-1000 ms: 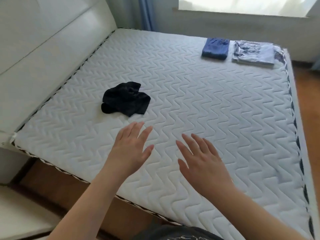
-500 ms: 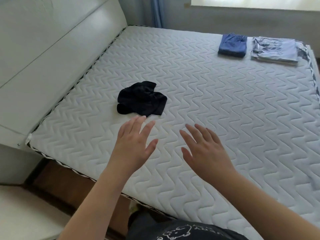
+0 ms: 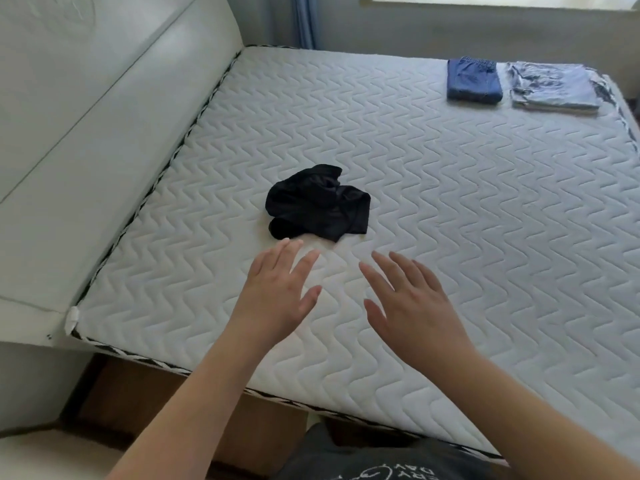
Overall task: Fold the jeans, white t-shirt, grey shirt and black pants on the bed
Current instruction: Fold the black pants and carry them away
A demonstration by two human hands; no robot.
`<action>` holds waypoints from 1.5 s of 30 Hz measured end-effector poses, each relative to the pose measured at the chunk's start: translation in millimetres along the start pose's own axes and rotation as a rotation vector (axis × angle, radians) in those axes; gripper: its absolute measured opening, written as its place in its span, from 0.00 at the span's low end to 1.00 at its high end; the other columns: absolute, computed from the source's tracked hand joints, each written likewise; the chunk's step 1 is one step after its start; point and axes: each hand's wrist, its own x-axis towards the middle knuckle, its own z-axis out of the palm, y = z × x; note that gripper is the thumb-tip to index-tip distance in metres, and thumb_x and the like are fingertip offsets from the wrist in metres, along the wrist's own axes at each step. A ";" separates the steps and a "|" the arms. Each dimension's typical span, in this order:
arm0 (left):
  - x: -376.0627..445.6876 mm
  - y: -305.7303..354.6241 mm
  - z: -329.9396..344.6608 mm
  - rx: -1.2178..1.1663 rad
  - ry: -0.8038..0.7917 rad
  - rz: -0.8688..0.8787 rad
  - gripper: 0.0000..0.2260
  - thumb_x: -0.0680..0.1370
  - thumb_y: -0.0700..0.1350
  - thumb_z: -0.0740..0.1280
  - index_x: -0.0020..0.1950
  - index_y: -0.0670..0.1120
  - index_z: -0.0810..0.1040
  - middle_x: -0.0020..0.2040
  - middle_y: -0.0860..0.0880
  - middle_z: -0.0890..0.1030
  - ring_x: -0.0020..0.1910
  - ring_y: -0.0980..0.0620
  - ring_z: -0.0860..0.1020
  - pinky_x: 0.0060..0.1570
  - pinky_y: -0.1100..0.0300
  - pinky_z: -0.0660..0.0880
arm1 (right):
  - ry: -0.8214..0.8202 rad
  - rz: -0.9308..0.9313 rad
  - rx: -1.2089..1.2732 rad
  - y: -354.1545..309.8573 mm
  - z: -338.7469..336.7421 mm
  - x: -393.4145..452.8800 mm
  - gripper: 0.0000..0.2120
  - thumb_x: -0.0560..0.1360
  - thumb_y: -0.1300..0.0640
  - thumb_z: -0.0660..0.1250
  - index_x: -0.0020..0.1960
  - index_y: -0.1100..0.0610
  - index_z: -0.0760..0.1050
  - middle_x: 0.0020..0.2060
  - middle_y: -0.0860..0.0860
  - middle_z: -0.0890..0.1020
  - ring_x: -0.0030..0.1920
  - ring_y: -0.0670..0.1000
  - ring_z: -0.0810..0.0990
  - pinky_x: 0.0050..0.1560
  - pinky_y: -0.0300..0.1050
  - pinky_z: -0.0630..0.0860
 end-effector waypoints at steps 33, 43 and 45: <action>223.9 -224.0 99.7 -0.093 -0.037 -0.029 0.24 0.81 0.50 0.59 0.78 0.49 0.62 0.75 0.47 0.66 0.75 0.47 0.62 0.71 0.52 0.59 | -0.102 0.095 -0.034 -11.0 77.8 300.3 0.30 0.81 0.44 0.52 0.80 0.49 0.49 0.79 0.49 0.54 0.78 0.52 0.54 0.76 0.49 0.51; 360.0 -248.0 212.6 -0.178 -0.077 -0.112 0.25 0.82 0.51 0.57 0.79 0.50 0.58 0.78 0.47 0.61 0.78 0.48 0.56 0.75 0.52 0.53 | -0.018 0.117 0.039 18.5 162.7 469.7 0.29 0.82 0.48 0.53 0.80 0.51 0.49 0.79 0.50 0.54 0.78 0.52 0.53 0.76 0.51 0.51; 384.0 -256.2 236.3 -0.169 -0.102 -0.119 0.25 0.83 0.52 0.56 0.80 0.51 0.56 0.79 0.48 0.58 0.79 0.49 0.53 0.76 0.52 0.52 | 0.000 0.120 0.060 25.6 182.7 500.9 0.29 0.82 0.48 0.52 0.80 0.52 0.49 0.79 0.50 0.53 0.79 0.52 0.51 0.77 0.51 0.51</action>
